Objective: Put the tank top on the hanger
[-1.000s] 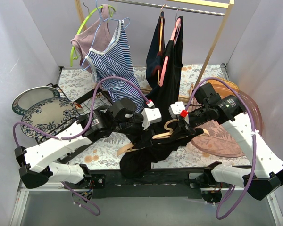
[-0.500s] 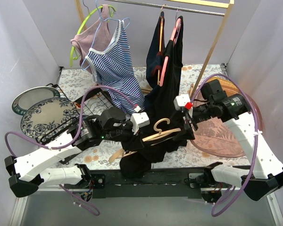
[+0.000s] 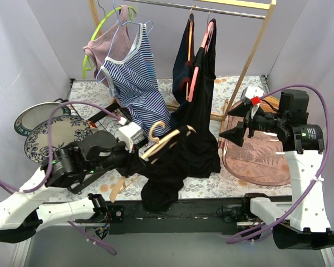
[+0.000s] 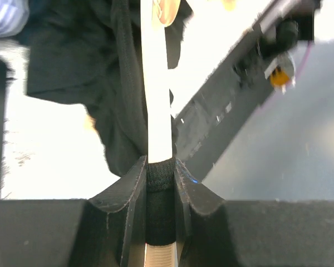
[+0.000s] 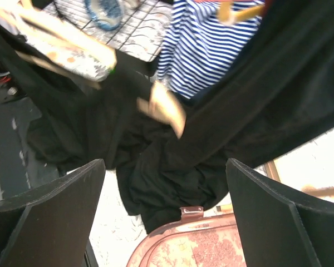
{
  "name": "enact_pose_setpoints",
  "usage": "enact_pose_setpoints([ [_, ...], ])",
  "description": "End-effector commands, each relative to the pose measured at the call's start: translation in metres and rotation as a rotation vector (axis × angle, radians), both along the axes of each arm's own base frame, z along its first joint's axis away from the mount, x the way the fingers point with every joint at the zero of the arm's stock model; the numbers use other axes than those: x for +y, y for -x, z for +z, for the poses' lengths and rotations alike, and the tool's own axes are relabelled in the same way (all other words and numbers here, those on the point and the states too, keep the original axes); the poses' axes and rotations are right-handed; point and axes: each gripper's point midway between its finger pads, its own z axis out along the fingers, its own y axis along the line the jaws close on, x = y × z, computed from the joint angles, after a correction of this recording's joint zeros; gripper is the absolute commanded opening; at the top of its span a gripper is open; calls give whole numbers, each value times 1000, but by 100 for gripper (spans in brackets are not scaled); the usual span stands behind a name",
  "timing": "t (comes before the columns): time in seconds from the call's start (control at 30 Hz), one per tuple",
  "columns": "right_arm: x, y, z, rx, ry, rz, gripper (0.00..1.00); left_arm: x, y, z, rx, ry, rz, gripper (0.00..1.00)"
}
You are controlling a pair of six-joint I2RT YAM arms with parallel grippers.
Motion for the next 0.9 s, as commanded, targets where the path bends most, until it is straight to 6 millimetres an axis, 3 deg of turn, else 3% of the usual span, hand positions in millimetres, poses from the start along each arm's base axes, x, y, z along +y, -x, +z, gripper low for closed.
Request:
enact_pose_setpoints([
  [0.0,-9,-16,1,12,-39,-90,97,36,-27,38,-93,42,258,0],
  [0.17,-26,-29,-6,33,-49,-169,97,56,-59,60,-210,22,447,0],
  [0.3,-34,-33,-12,50,-59,-202,97,56,-93,80,-349,7,567,0],
  [0.33,-35,-34,-14,54,-62,-206,96,43,-105,89,-382,29,583,0],
  [0.4,-38,-34,-20,72,-73,-210,96,37,-122,106,-465,26,606,0],
  [0.43,-38,-34,-22,78,-76,-210,96,20,-136,115,-495,50,604,0],
  [0.5,-40,-34,-24,81,-83,-211,96,20,-165,128,-528,53,647,0],
  [0.53,-40,-33,-28,91,-83,-212,96,5,-176,133,-531,88,581,0],
  [0.57,-40,-32,-28,86,-82,-209,96,13,-206,125,-520,57,628,0],
  [0.63,-41,-29,-33,93,-80,-211,96,3,-224,141,-533,132,581,0],
  [0.67,-41,-29,-35,99,-80,-213,96,6,-244,137,-525,128,594,0],
  [0.73,-42,-27,-42,107,-78,-211,96,3,-258,160,-553,202,581,0],
  [0.8,-42,-27,-46,111,-75,-213,96,-4,-275,161,-519,258,524,0],
  [0.83,-42,-27,-47,111,-75,-212,96,-4,-280,178,-533,309,521,0],
  [0.87,-42,-27,-51,121,-78,-211,96,-7,-283,182,-515,343,486,0],
])
